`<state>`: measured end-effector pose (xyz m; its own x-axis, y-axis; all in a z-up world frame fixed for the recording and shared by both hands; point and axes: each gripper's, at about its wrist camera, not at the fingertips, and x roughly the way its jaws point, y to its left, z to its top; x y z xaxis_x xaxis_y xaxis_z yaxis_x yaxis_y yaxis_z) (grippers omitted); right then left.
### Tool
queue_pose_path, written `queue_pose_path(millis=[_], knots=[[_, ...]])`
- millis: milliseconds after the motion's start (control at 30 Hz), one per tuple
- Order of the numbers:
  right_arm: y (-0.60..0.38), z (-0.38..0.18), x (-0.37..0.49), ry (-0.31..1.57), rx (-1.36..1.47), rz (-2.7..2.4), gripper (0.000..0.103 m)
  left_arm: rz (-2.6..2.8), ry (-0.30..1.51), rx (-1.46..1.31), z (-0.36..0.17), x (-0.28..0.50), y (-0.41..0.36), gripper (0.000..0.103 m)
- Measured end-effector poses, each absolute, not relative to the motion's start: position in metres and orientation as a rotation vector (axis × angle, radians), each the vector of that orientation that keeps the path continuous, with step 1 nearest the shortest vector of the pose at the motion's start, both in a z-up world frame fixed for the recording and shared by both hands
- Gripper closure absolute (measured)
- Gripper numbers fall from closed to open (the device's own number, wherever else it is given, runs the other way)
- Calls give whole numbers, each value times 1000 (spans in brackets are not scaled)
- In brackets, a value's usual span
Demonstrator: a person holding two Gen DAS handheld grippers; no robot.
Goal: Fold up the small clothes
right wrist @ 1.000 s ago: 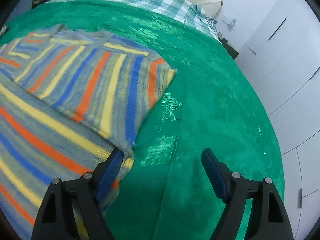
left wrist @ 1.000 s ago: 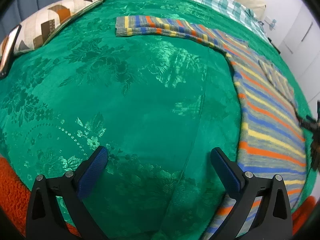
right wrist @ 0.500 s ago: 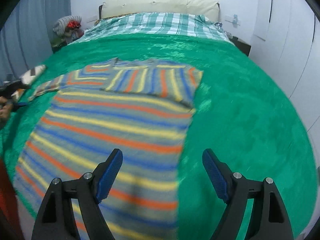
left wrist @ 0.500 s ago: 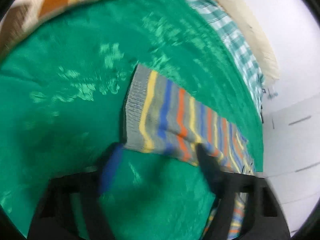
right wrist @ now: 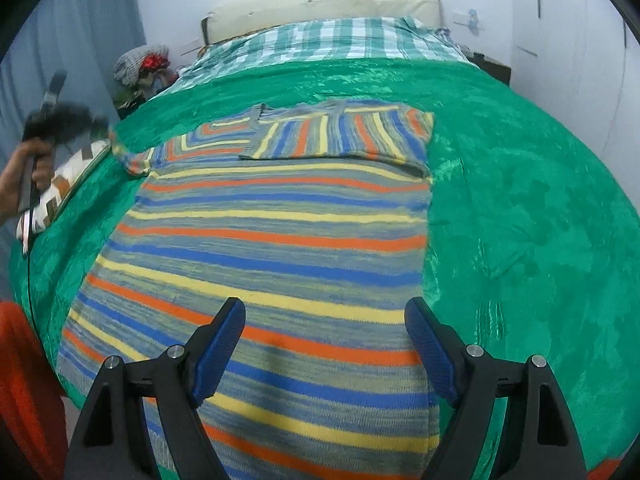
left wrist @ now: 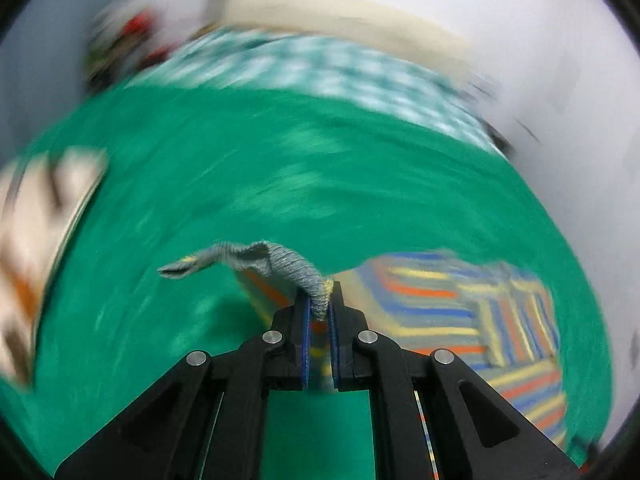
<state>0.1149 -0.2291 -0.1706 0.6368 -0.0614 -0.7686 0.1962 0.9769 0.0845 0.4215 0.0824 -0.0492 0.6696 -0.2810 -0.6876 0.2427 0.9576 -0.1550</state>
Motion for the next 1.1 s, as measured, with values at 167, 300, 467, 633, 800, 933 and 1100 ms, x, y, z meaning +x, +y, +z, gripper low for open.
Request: queue_pose_path(millis=[167,300,467,633,800,933,1100], knots=[[-230,-175,112,877,186,-152,22,-575,739,318,-46,408,-81,97],[-226,-175,112,874,159,-149,22,-626,889,442,-110,393,-163,66],[-231,-176,106,867,172,-147,22,-683,984,371,-137,364,-143,53],[-241,-180,107,867,230,-138,22,-560,975,93,-98,396,-50,34],[-236,-185,115,877,231,-117,22,-345,1078,-75,-118,457,8,34],[-231,-187,113,891,213,-113,22,-422,1168,-37,-158,453,-9,72],[-233,-191,112,905,219,-121,22,-409,1112,-76,-159,439,2,99]])
